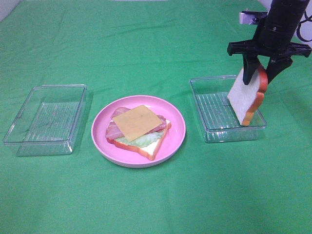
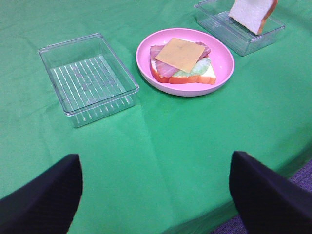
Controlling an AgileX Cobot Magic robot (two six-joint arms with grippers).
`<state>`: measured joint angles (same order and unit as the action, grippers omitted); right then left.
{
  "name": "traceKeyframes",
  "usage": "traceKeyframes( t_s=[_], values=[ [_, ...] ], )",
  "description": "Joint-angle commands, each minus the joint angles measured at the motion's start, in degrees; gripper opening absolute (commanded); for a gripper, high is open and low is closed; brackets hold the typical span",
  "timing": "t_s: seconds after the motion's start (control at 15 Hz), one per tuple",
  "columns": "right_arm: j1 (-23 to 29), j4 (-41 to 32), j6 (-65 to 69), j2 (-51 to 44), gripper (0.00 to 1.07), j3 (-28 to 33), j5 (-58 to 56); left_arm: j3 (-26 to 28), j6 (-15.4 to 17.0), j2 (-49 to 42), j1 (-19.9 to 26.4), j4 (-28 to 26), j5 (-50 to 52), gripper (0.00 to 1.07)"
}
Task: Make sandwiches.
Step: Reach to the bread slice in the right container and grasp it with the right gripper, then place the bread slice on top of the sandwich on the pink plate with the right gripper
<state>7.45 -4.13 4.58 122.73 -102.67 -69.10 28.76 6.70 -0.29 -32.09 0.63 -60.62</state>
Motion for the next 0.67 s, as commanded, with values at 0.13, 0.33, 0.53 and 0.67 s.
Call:
traceKeyframes(
  t_s=[0.13,0.33,0.53,0.67],
  values=[
    [-0.17,0.06,-0.63,-0.57,0.07,0.17,-0.40,-0.06,0.06,-0.46,-0.11,0.11,0.57,0.78],
    [-0.11,-1.26,-1.49,-4.98,0.00,0.17,-0.29,-0.06,0.06,-0.46,-0.11,0.11,0.57,0.78],
    [-0.11,-5.50,-2.12,-8.82,0.00,0.17,-0.29,-0.06,0.06,-0.46,-0.11,0.11,0.57,0.78],
    [-0.11,-12.55,-4.24,-11.40,0.00,0.17,-0.29,-0.06,0.06,-0.46,-0.11,0.11,0.57,0.78]
  ],
)
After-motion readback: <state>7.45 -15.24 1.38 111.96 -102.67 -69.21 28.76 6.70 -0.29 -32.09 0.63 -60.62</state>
